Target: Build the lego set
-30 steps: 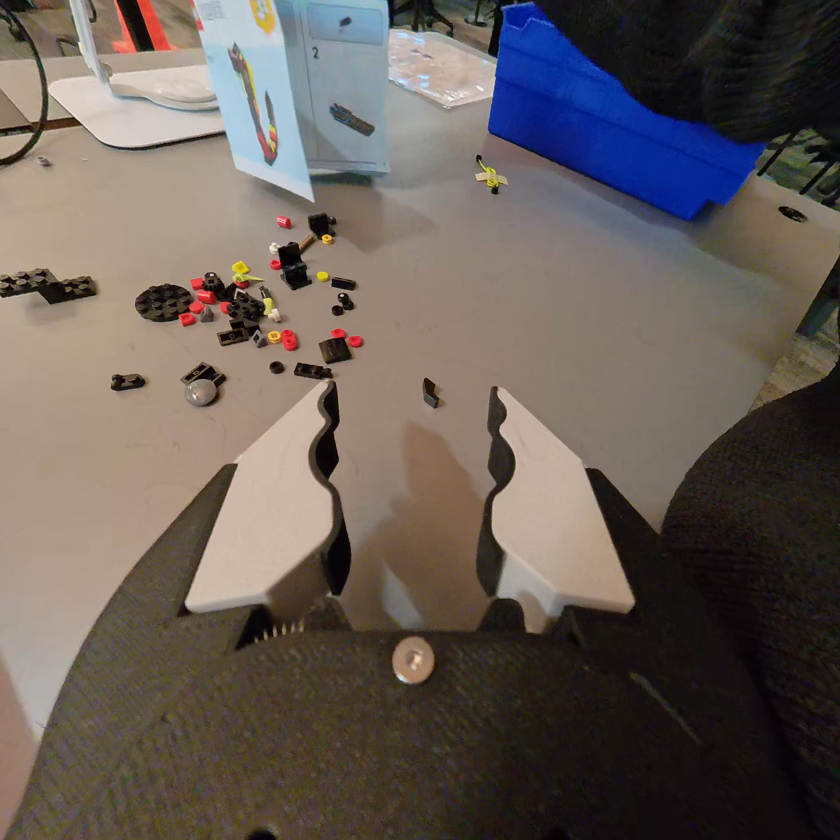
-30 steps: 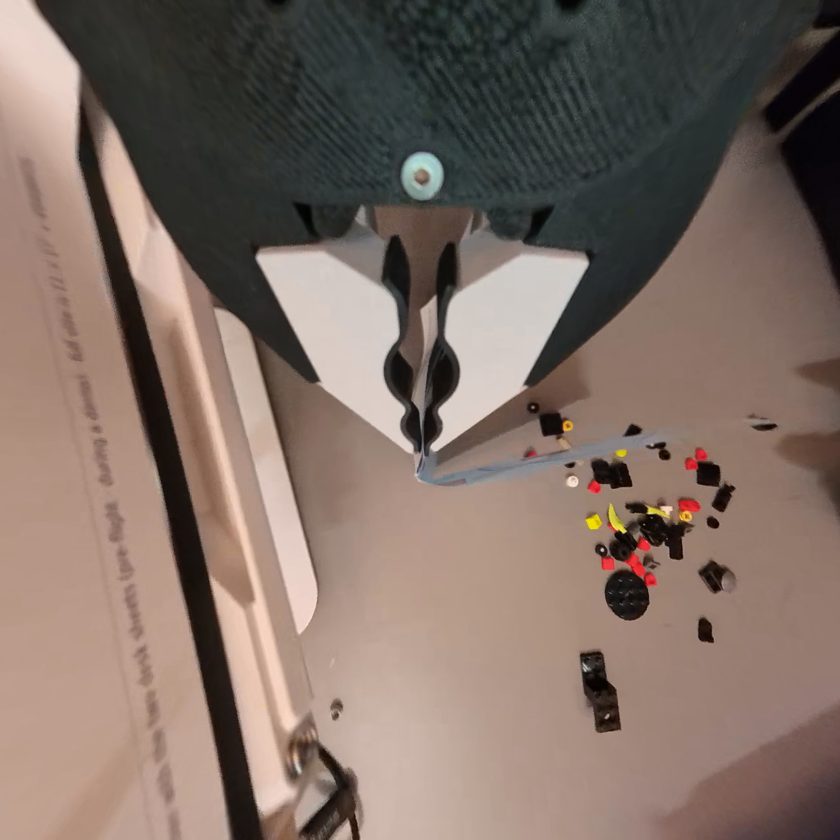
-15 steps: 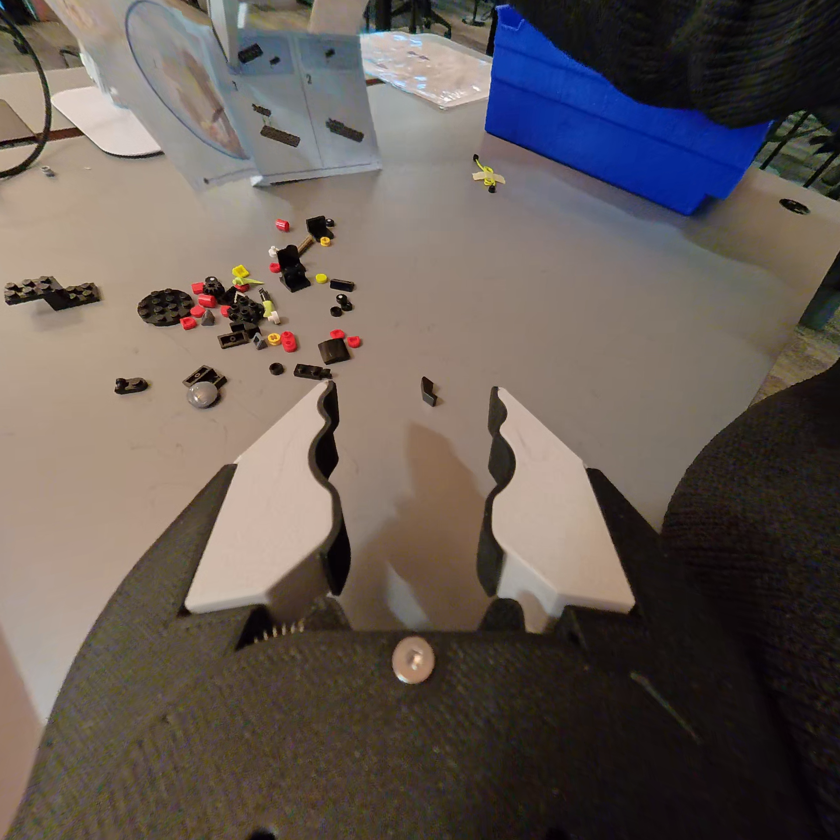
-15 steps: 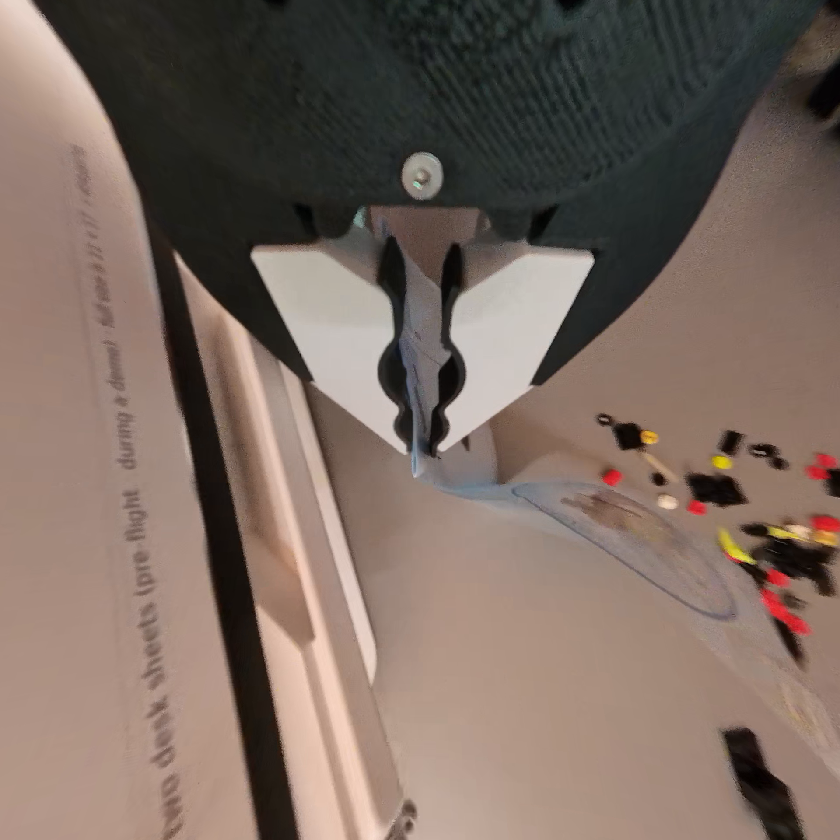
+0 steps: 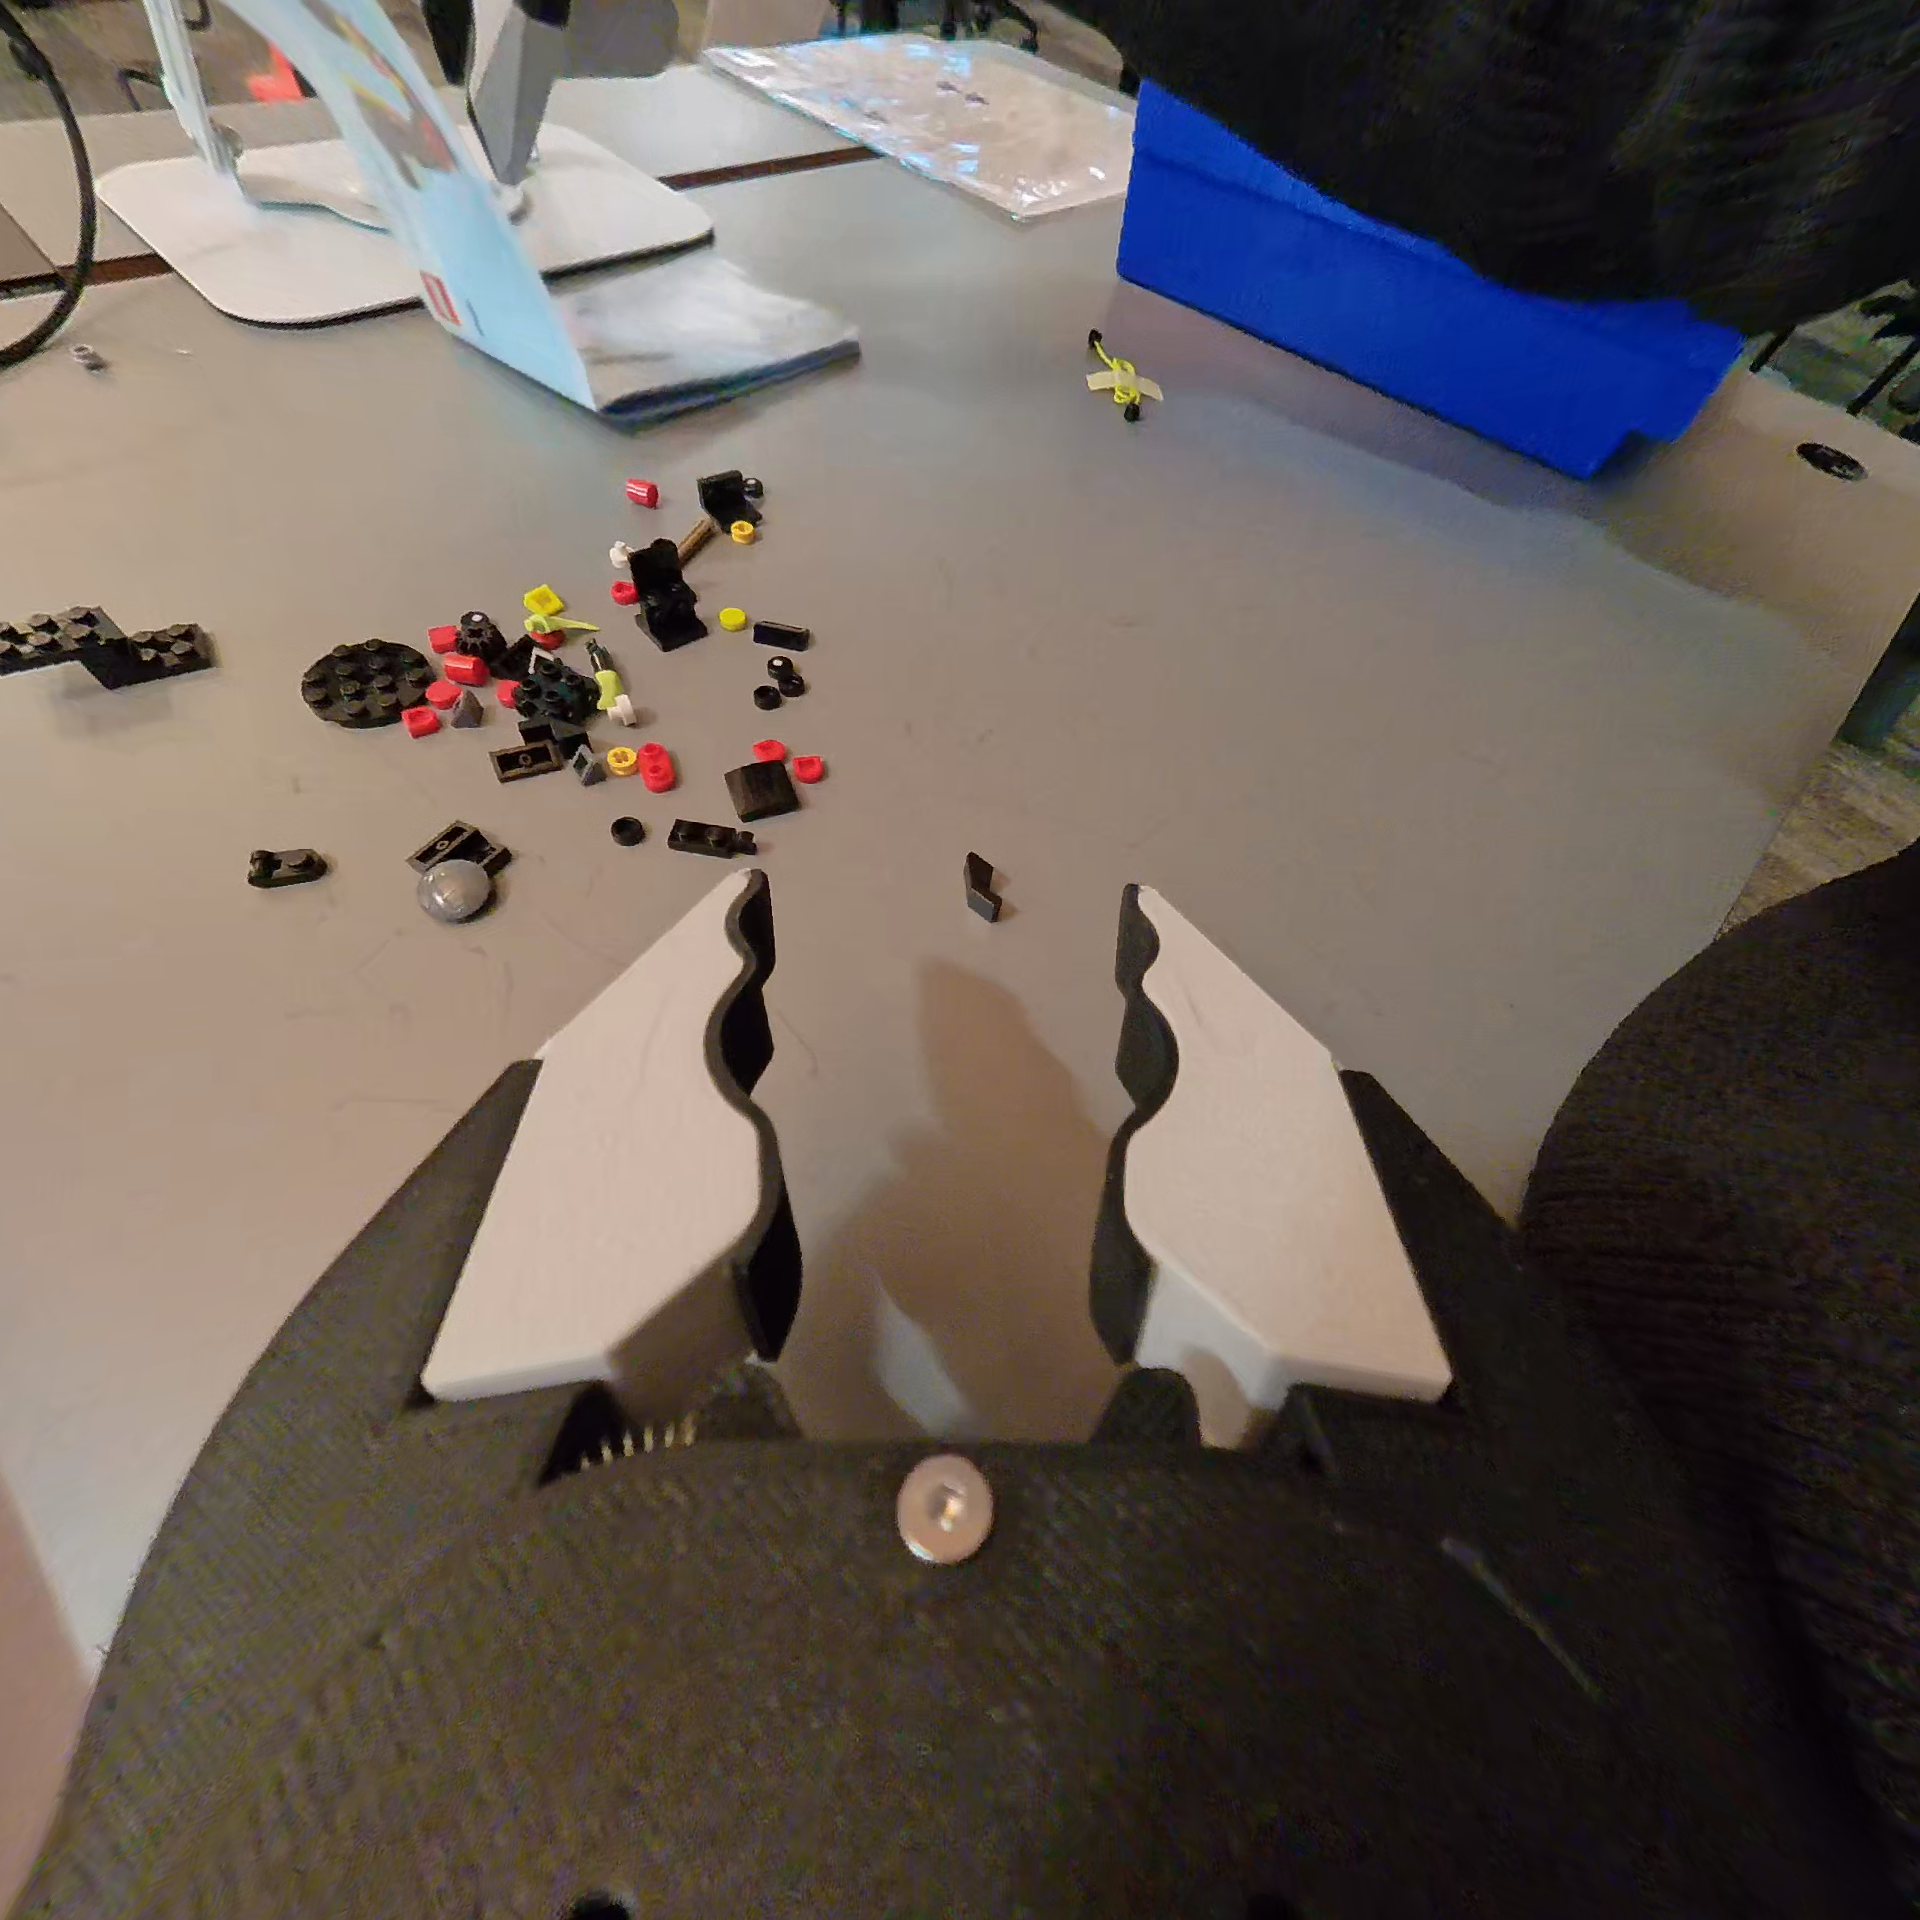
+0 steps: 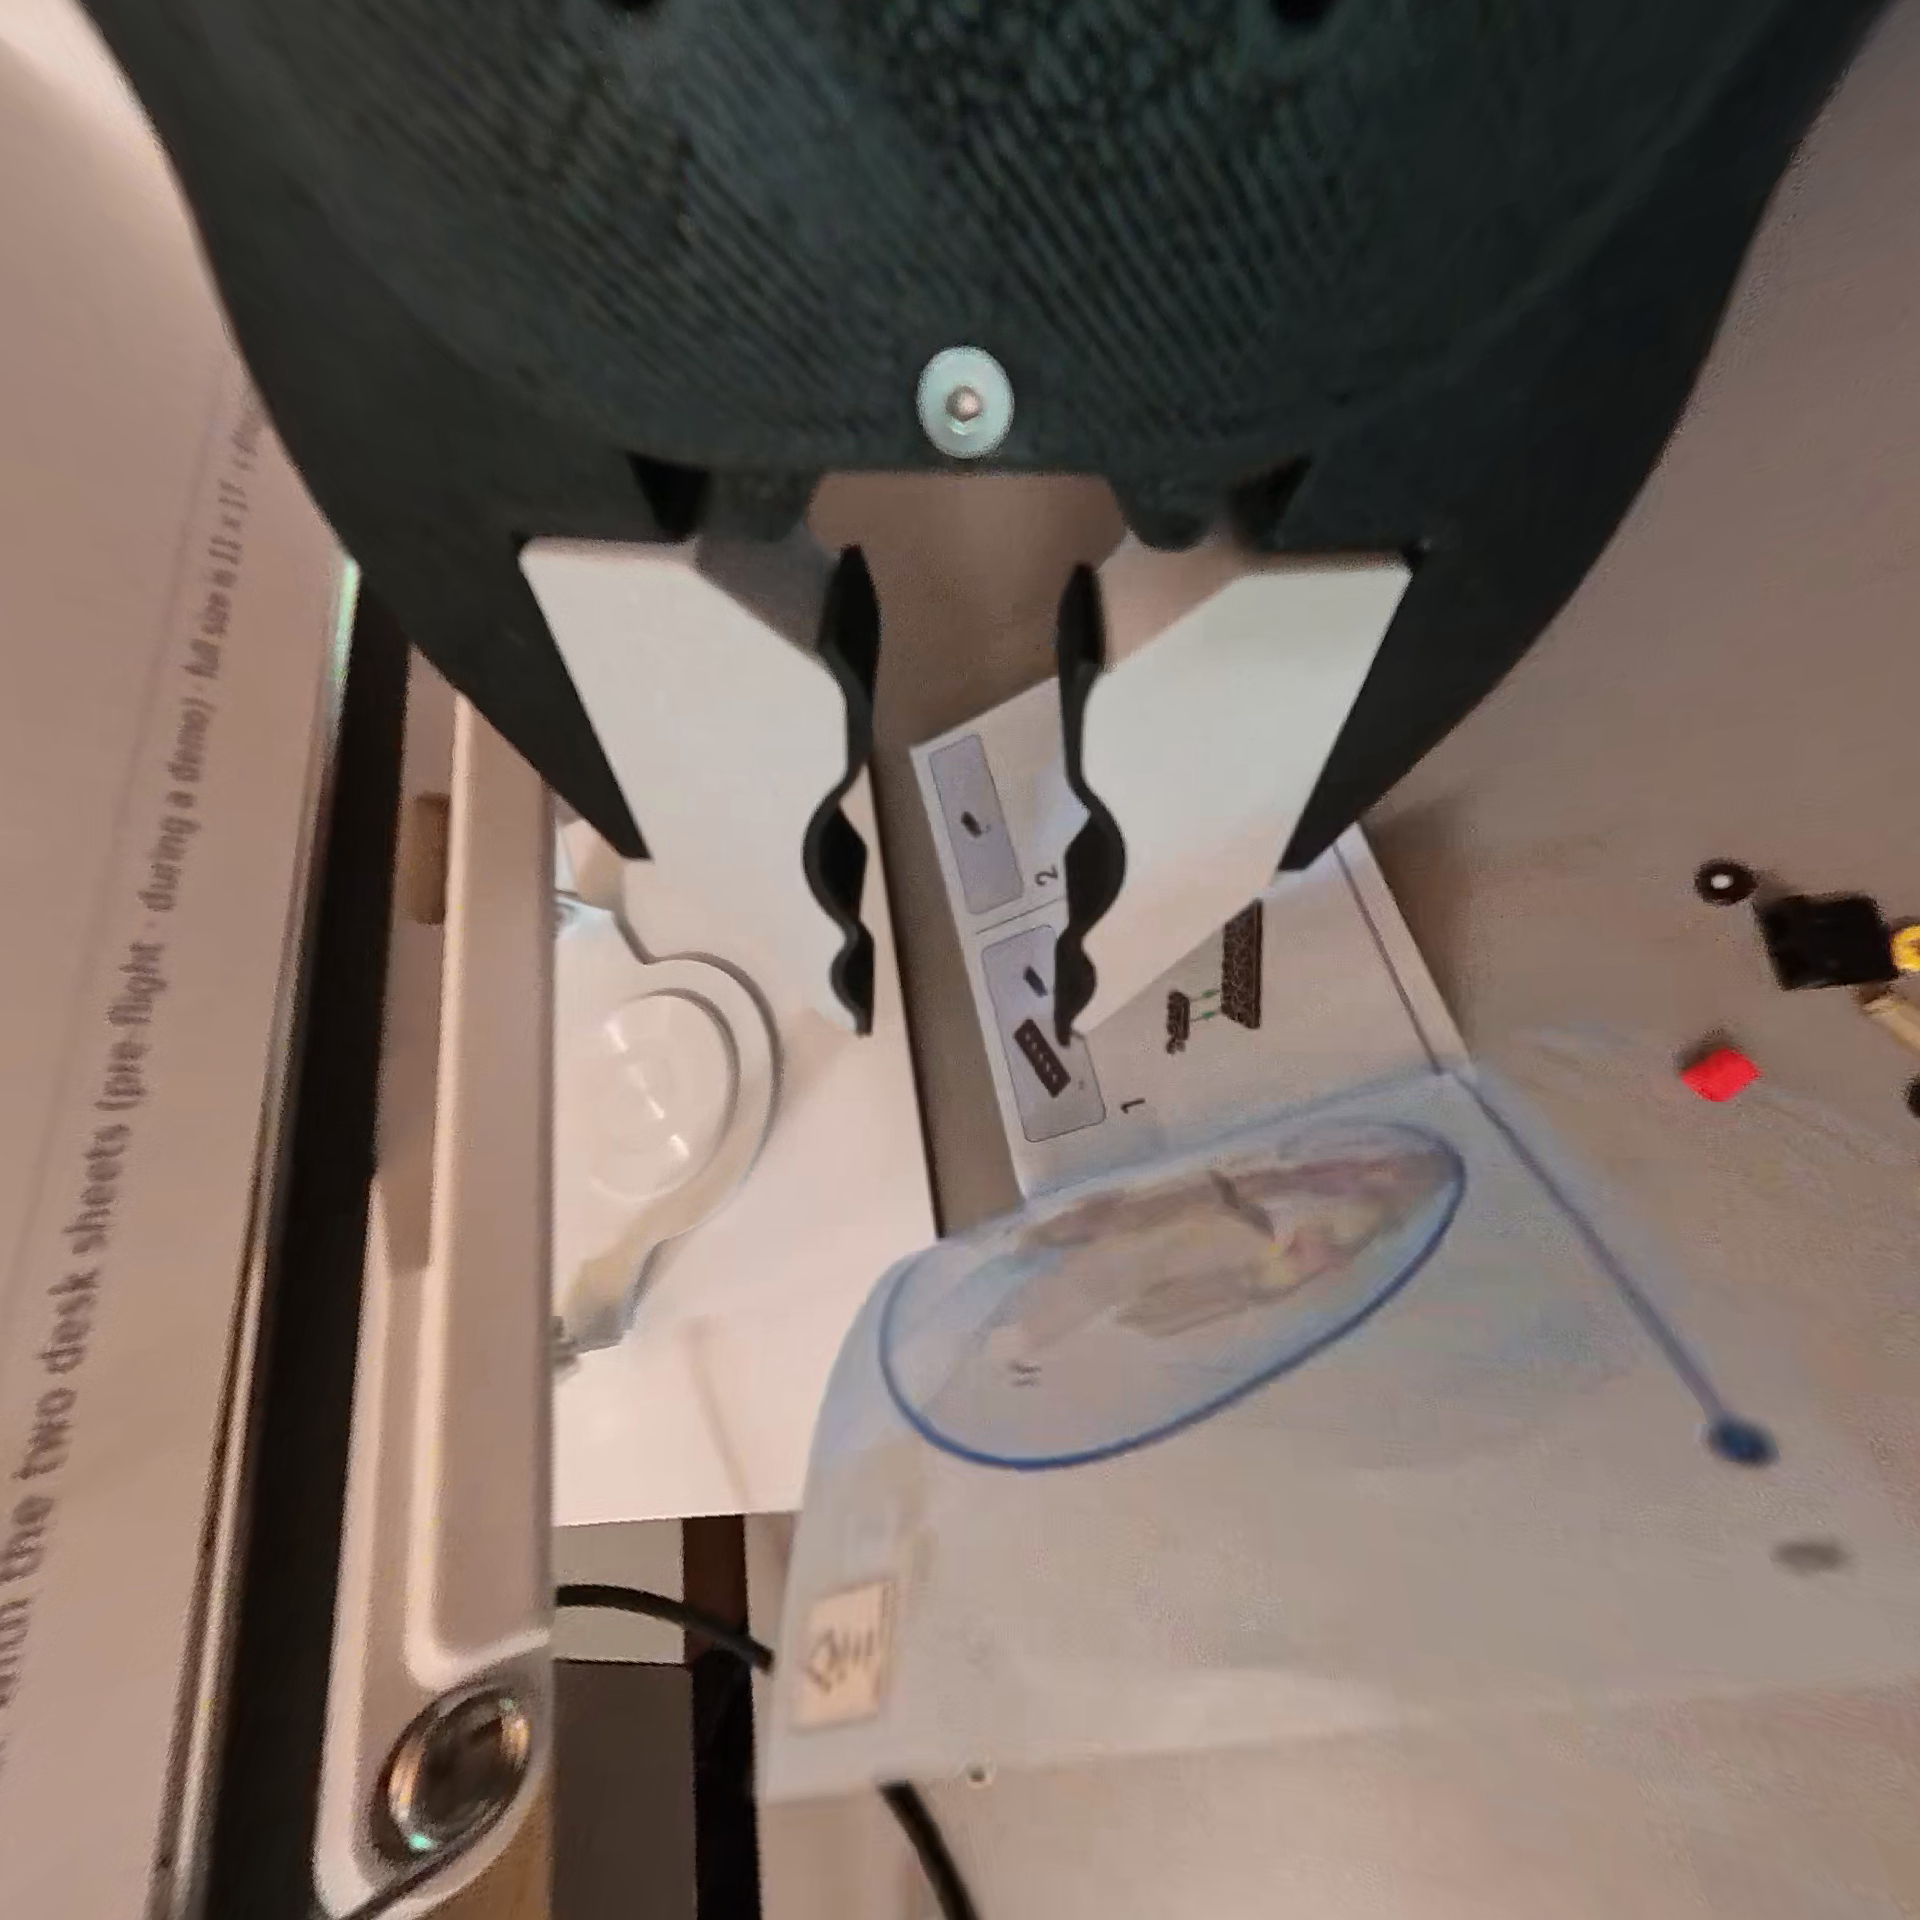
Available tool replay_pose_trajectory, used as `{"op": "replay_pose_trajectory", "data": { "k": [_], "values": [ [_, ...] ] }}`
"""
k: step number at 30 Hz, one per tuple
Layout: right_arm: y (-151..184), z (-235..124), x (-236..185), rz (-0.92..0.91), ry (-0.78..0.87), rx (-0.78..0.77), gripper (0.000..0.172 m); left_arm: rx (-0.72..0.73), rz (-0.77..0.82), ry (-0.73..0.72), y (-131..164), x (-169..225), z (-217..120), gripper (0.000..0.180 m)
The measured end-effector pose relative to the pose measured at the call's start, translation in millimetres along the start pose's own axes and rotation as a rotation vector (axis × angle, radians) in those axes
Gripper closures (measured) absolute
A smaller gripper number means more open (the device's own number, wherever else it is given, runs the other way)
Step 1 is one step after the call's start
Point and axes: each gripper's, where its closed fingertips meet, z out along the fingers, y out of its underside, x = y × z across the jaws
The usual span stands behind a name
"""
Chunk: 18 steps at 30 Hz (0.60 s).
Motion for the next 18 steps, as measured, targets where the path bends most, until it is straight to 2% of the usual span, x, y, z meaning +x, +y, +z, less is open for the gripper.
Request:
{"op": "replay_pose_trajectory", "data": {
  "k": [1, 3, 7, 12, 18],
  "values": [
    [-0.1, -0.6, 1.1, -0.004, 0.020, 0.004, 0.137, 0.001, -0.001, 0.000, -0.2, -0.1, -0.1, 0.117],
    [-3.7, -4.0, -1.7, 0.008, 0.031, 0.036, 0.137, 0.003, -0.001, 0.000, -0.4, -0.2, -0.4, 0.117],
    [-14.1, -7.2, -31.0, 0.064, -0.083, 0.108, 0.140, 0.003, -0.001, 0.002, -0.3, 0.0, -0.4, 0.117],
    [-45.3, -0.8, -62.6, 0.027, -0.175, 0.251, 0.140, 0.005, 0.008, 0.001, -0.5, 1.0, -0.8, 0.117],
    [-65.5, 14.8, -70.0, 0.012, -0.222, 0.246, 0.143, 0.001, 0.025, -0.018, 0.2, -1.1, -2.5, 0.117]
  ]
}}
